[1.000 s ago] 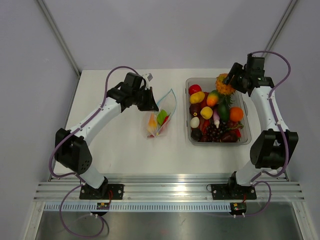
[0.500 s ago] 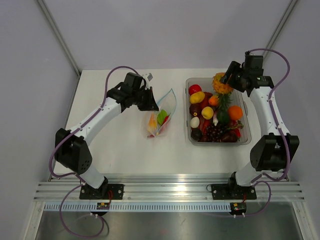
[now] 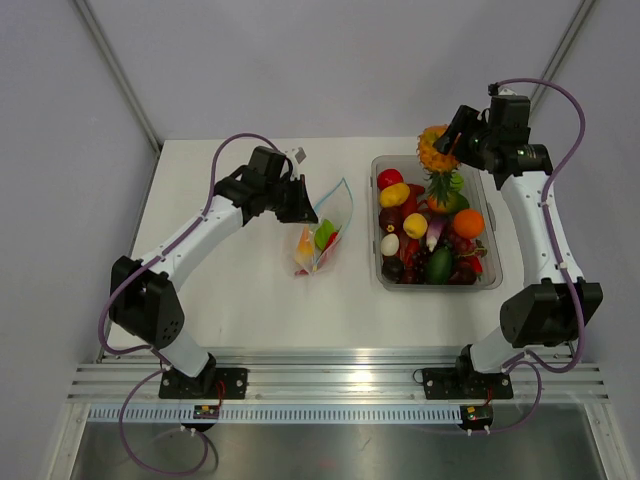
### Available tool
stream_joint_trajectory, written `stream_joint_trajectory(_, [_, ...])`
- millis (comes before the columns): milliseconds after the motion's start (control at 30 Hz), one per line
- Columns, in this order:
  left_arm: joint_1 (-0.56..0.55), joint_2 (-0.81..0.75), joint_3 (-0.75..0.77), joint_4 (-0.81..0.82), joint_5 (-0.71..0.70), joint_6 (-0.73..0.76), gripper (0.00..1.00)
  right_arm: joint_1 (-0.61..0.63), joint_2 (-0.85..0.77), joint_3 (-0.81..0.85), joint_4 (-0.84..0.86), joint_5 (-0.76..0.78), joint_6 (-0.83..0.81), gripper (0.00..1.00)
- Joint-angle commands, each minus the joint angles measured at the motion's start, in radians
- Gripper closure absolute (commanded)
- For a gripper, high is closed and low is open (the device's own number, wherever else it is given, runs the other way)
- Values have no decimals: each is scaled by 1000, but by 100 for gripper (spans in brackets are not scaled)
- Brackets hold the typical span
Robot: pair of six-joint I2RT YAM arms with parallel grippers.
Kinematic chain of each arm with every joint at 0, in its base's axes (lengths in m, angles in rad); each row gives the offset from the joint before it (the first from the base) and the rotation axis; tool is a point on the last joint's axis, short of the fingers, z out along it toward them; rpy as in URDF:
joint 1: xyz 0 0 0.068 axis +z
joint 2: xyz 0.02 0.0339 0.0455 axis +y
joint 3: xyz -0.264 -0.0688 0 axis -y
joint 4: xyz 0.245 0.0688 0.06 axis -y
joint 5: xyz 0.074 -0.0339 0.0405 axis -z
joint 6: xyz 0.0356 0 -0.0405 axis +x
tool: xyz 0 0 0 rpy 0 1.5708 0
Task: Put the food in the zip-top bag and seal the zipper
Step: Adjust the fake fruit in the bin.
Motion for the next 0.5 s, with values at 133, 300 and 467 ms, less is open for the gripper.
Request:
stream_joint_trajectory(133, [-4,-27,-10,44,29,-7,100,47,-114,-43,-23,-95,20,72])
stream_joint_trajectory(300, [-4,-24,-13,44,32,-4,100,74,-186,-196,-27,-139,33,71])
stream_joint_trajectory(467, [-4,-30,-25,62,36,-16,100,90,-161,-222,-116,-148,-14,68])
